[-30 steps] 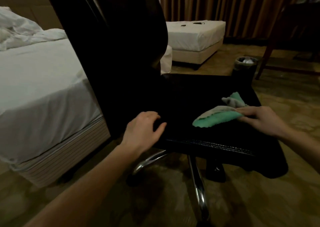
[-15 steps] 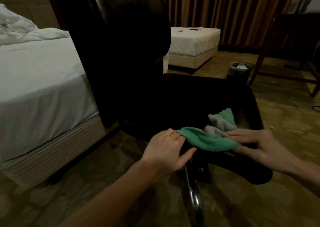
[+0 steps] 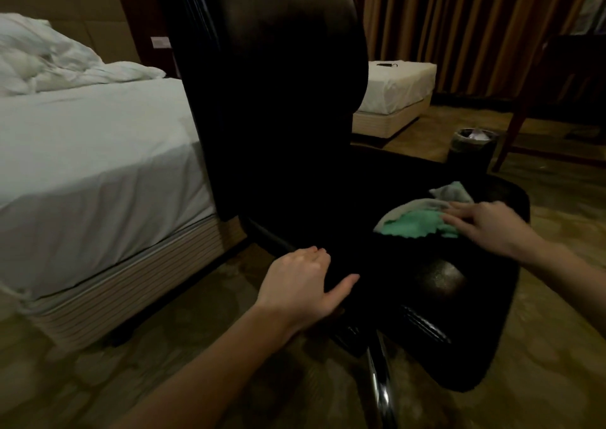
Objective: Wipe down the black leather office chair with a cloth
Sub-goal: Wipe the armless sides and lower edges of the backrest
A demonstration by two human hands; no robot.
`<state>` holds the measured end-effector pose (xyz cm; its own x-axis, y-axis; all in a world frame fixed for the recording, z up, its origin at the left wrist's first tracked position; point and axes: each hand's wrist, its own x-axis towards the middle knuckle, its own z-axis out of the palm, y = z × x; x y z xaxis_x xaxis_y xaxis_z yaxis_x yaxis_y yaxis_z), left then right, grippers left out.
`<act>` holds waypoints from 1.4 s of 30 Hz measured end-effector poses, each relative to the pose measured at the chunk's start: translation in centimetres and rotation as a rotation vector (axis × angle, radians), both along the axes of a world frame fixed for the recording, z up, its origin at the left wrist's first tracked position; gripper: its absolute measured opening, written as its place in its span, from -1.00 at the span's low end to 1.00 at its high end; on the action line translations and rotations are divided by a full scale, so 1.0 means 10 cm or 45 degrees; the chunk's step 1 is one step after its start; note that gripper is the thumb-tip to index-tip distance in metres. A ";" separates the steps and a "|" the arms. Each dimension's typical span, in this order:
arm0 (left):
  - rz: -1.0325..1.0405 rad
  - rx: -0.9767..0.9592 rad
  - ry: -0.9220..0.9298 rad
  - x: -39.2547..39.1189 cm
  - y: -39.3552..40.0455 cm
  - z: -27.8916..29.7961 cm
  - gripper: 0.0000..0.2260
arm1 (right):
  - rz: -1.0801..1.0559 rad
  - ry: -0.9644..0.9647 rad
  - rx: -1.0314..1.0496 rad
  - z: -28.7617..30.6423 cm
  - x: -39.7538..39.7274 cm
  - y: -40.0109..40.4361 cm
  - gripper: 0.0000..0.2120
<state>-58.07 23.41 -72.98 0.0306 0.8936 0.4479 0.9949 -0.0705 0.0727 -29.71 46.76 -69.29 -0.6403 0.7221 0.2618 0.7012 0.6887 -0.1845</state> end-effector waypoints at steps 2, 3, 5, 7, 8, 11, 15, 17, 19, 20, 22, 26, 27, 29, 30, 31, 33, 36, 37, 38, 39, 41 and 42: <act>0.053 -0.067 -0.009 0.04 0.00 0.06 -0.29 | -0.130 -0.032 -0.076 -0.02 0.05 0.18 -0.55; 0.087 -0.101 0.000 0.06 0.01 0.08 -0.26 | -0.187 -0.038 -0.115 -0.02 0.02 0.22 -0.51; 0.166 -0.125 0.047 0.12 0.03 0.13 -0.24 | -0.197 -0.055 -0.167 -0.03 -0.11 0.21 -0.54; 0.235 -0.150 0.081 0.14 0.06 0.15 -0.24 | -0.118 -0.084 -0.196 -0.06 -0.26 0.11 -0.52; 0.257 -0.158 0.078 0.14 0.06 0.15 -0.25 | -0.065 -0.090 -0.216 -0.05 -0.34 0.02 -0.46; 0.257 -0.169 0.015 0.04 0.07 0.10 -0.20 | 0.164 -0.005 -0.273 -0.04 -0.61 -0.30 -0.12; 0.263 -0.224 -0.088 -0.14 0.08 0.06 -0.12 | 0.447 -0.106 -0.150 -0.06 -1.08 -0.85 -0.08; 0.294 -0.252 -0.085 -0.22 0.07 0.10 -0.16 | 0.501 -0.187 -0.068 -0.05 -1.22 -0.97 -0.16; 0.292 -0.301 -0.105 -0.28 0.05 0.16 -0.18 | 0.493 -0.238 -0.024 -0.02 -1.25 -0.95 -0.34; 0.285 -0.336 -0.117 -0.31 0.03 0.20 -0.18 | 0.496 -0.226 -0.026 -0.03 -1.21 -0.90 -0.41; 0.274 -0.366 -0.117 -0.36 0.00 0.27 -0.15 | 0.499 -0.132 -0.078 -0.06 -1.04 -0.76 -0.45; 0.276 -0.355 -0.011 -0.43 0.02 0.23 -0.11 | 0.396 0.088 -0.058 -0.13 -0.44 -0.49 -0.38; 0.295 -0.368 0.001 -0.44 0.04 0.19 -0.11 | 0.335 0.112 -0.037 -0.13 -0.27 -0.43 -0.33; 0.327 -0.393 -0.022 -0.43 0.07 0.16 -0.16 | 0.215 0.150 0.006 -0.15 0.02 -0.36 -0.30; 0.327 -0.396 -0.050 -0.40 0.08 0.15 -0.19 | 0.144 0.167 0.029 -0.18 0.13 -0.34 -0.33; 0.311 -0.387 -0.088 -0.35 0.08 0.16 -0.24 | 0.074 0.186 0.044 -0.22 0.21 -0.35 -0.38; 0.243 -0.366 -0.146 -0.16 0.06 0.20 -0.27 | -0.014 0.254 0.062 -0.37 0.25 -0.44 -0.45; 0.166 -0.454 -0.129 0.10 -0.01 0.21 -0.13 | 0.033 0.377 0.142 -0.60 0.07 -0.75 -0.51; 0.165 -0.466 -0.127 0.10 -0.03 0.19 -0.09 | 0.074 0.408 0.169 -0.64 -0.02 -0.87 -0.53; 0.167 -0.460 -0.136 0.06 -0.04 0.17 -0.07 | 0.118 0.422 0.200 -0.66 -0.12 -0.99 -0.55; 0.161 -0.446 -0.146 -0.01 -0.06 0.16 -0.07 | 0.166 0.427 0.230 -0.65 -0.20 -1.10 -0.56; 0.125 -0.446 -0.133 -0.16 -0.06 0.15 -0.04 | 0.292 0.410 0.286 -0.62 -0.31 -1.24 -0.58; 0.108 -0.455 -0.124 -0.22 -0.05 0.15 0.00 | 0.342 0.386 0.290 -0.61 -0.35 -1.28 -0.58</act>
<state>-60.28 22.87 -71.45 -0.0778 0.9915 0.1047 0.9833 0.0590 0.1719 -33.17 33.97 -75.44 -0.6668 0.4432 0.5992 0.4300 0.8854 -0.1764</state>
